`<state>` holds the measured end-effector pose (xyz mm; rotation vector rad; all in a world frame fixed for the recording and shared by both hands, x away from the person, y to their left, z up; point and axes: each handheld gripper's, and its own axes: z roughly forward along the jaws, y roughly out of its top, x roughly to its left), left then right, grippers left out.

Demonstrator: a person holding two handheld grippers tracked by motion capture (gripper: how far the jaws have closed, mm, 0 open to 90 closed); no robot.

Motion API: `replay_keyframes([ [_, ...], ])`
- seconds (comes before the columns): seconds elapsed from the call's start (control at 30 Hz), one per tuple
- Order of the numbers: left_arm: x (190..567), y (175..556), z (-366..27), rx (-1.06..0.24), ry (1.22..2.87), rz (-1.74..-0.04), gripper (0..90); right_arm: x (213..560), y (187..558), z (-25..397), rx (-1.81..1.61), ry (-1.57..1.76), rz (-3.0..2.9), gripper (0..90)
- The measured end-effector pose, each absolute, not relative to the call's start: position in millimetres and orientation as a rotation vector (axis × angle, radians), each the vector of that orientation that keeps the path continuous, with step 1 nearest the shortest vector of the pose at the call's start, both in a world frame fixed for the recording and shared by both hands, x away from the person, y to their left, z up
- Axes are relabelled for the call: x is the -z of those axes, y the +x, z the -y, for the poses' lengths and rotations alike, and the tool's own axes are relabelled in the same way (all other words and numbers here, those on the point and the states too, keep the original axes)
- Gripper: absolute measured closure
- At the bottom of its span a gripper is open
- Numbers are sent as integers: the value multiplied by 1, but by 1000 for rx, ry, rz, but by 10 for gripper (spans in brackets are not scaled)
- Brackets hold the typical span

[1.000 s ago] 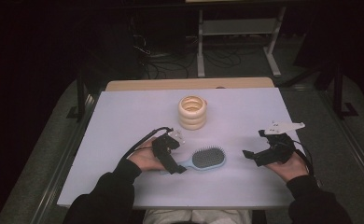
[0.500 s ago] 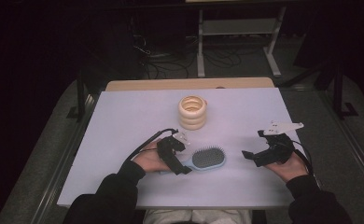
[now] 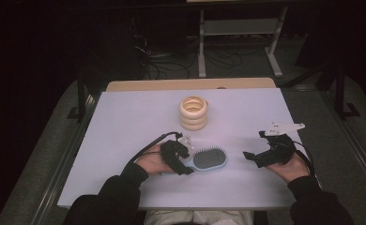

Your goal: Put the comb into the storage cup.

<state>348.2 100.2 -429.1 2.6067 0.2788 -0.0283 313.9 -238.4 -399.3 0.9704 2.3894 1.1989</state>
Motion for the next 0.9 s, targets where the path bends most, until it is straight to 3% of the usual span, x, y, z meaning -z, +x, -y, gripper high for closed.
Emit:
replay_keyframes([
  [0.17,427,344,-97,-55,2639,-231,618,400,314,238,-1192,969,-2396,0],
  [0.27,426,345,-96,-52,2649,-226,688,400,315,238,-1192,968,-2396,0],
  [0.9,424,348,-101,-52,2656,-224,700,400,315,239,-1199,970,-2393,0],
])
